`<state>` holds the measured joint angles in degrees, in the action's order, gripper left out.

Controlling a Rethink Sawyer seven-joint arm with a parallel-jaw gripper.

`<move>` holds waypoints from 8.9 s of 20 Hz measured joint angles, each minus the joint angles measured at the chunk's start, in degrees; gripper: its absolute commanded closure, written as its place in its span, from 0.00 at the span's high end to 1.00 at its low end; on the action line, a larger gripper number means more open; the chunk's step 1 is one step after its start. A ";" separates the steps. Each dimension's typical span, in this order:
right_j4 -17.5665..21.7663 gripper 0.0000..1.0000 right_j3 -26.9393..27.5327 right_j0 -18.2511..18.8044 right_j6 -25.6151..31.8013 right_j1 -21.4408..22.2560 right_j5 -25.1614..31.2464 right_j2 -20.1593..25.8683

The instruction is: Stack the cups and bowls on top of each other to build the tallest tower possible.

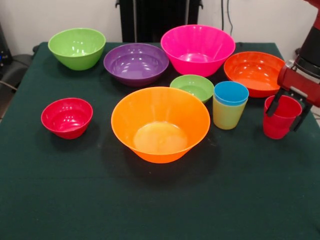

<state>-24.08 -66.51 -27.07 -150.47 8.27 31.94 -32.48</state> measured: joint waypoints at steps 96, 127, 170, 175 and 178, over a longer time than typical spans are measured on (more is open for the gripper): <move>-6.75 1.00 -2.27 -3.55 -6.71 -3.52 -1.74 -1.62; -6.71 0.00 -3.29 0.32 -6.70 0.73 -1.70 5.23; -1.10 0.00 7.03 8.31 -6.71 6.42 22.68 4.67; 0.17 0.00 7.89 9.27 -6.71 7.93 25.51 4.65; 0.61 0.00 8.12 9.56 -6.71 9.16 27.22 4.65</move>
<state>-23.46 -58.39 -17.51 -157.18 17.43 59.16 -27.83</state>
